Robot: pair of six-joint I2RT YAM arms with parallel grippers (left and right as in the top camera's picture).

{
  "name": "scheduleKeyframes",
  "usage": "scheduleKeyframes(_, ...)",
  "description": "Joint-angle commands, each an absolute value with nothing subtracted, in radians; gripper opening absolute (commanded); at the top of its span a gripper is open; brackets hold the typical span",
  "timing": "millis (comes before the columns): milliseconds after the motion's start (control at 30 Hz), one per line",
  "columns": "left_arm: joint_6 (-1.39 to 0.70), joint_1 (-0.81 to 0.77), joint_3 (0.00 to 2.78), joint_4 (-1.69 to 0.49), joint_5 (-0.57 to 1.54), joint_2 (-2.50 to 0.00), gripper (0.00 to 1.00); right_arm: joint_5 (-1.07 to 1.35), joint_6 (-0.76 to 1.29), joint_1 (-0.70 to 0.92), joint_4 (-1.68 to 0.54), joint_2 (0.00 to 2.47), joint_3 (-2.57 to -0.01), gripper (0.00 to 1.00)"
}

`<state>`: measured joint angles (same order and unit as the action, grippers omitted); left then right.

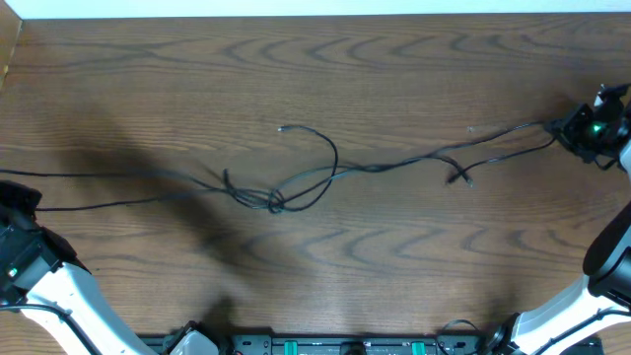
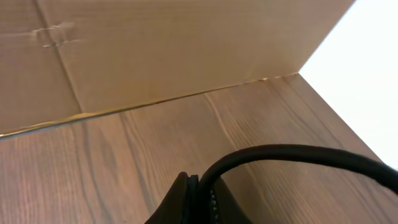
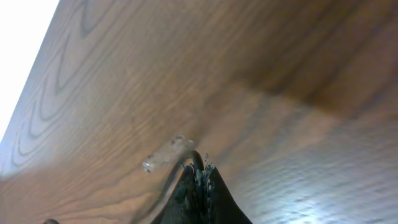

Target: Untangle cables

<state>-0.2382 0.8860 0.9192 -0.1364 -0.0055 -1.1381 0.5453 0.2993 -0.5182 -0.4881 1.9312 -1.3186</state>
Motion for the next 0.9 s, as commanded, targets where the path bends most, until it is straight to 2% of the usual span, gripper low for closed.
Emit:
scheduleKeyframes(0,-0.226,0.892,0.947,-0.134,0.078,-1.145,0.07,0.574,0.237,-0.516,-0.511,1.936,-1.320,0.01)
scheduleKeyframes(133,-0.226,0.891,0.947,-0.135,0.159,-1.150,0.07,0.654,0.161,-0.501,-0.523,1.936,-1.320,0.15)
scheduleKeyframes(200,-0.226,0.891,0.947,-0.135,0.197,-1.155,0.08,0.673,0.131,-0.488,-0.529,1.936,-1.320,0.26)
scheduleKeyframes(233,-0.226,0.890,0.947,-0.135,0.222,-1.157,0.08,0.673,0.123,-0.480,-0.537,1.936,-1.320,0.45)
scheduleKeyframes(267,-0.226,0.887,0.947,-0.135,0.265,-1.162,0.07,0.673,0.112,-0.469,-0.548,1.936,-1.320,0.59)
scheduleKeyframes(300,-0.226,0.884,0.947,-0.136,0.286,-1.164,0.08,0.674,0.103,-0.461,-0.557,1.936,-1.320,0.68)
scheduleKeyframes(367,-0.226,0.872,0.947,-0.136,0.334,-1.171,0.07,0.700,0.058,-0.439,-0.579,1.936,-1.320,0.79)
scheduleKeyframes(533,-0.225,0.824,0.947,-0.139,0.427,-1.200,0.08,0.837,-0.110,-0.370,-0.645,1.936,-1.320,0.95)
scheduleKeyframes(867,-0.225,0.704,0.947,-0.223,0.437,-1.288,0.08,0.807,-0.181,-0.117,-0.681,1.936,-1.320,0.98)
